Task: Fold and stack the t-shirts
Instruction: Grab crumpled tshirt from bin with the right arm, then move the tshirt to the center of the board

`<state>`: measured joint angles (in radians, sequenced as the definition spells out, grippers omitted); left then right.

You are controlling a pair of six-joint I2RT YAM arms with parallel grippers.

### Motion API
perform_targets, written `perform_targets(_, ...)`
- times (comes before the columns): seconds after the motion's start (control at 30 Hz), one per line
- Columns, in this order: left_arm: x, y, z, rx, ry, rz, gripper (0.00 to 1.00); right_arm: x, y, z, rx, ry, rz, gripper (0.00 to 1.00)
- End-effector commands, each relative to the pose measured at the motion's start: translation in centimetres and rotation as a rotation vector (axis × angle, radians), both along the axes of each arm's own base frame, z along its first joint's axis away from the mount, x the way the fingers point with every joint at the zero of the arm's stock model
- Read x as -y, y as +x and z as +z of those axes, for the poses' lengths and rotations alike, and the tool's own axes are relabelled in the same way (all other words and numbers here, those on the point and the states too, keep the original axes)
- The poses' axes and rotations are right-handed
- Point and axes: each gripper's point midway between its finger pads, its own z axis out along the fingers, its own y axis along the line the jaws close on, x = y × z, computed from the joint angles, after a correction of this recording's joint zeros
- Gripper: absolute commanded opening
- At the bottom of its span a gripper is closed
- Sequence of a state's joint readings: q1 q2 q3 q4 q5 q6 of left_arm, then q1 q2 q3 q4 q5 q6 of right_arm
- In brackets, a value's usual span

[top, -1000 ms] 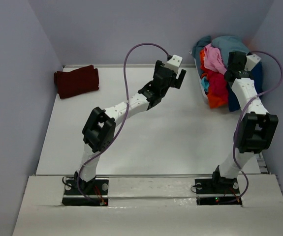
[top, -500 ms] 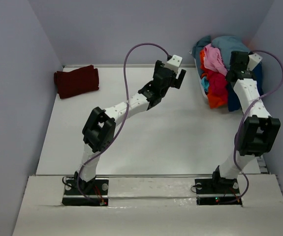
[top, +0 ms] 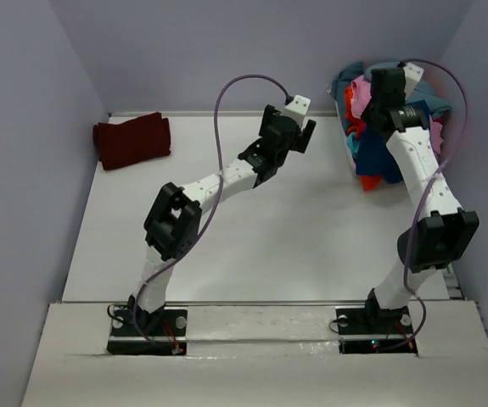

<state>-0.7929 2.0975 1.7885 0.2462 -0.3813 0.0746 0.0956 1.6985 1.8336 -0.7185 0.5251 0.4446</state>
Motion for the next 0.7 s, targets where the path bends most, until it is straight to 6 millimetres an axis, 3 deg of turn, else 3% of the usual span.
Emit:
perform_targets(0.0,-2.3,1.1,3.9,0.064,-0.048,0.068,0.99,-5.3,0.6,4.2,0.092,-0.002,0.11,0.07)
perform_targets(0.17,-4.6,1.7,4.2,0.061,-0.072,0.121,0.99,-11.0,-0.1,5.8,0.099,-0.023,0.215,0.07)
perform_targets(0.2,-5.5,2.0,4.0,0.055,-0.075,0.143,0.99,-12.9,-0.5,6.9,0.121,-0.025,0.252,0.07)
perform_targets(0.33,-8.9,2.0,5.7,0.076,-0.111,0.222,0.99,-16.1,-1.5,7.5,0.132,-0.018,0.311,0.07)
perform_targets(0.4,-10.5,1.9,5.9,0.079,-0.116,0.257,0.99,-17.6,-2.0,7.3,0.125,-0.018,0.347,0.07)
perform_targets(0.47,-11.9,2.0,7.0,0.091,-0.134,0.282,0.99,-20.6,-2.5,6.6,0.106,-0.022,0.405,0.07)
perform_targets(0.5,-13.2,2.4,7.1,0.085,-0.128,0.31,0.99,-21.7,-2.3,5.4,0.079,-0.034,0.423,0.07)
perform_targets(0.67,-17.8,3.0,8.5,0.087,-0.168,0.399,0.99,-27.3,-2.7,3.5,0.039,-0.056,0.515,0.07)
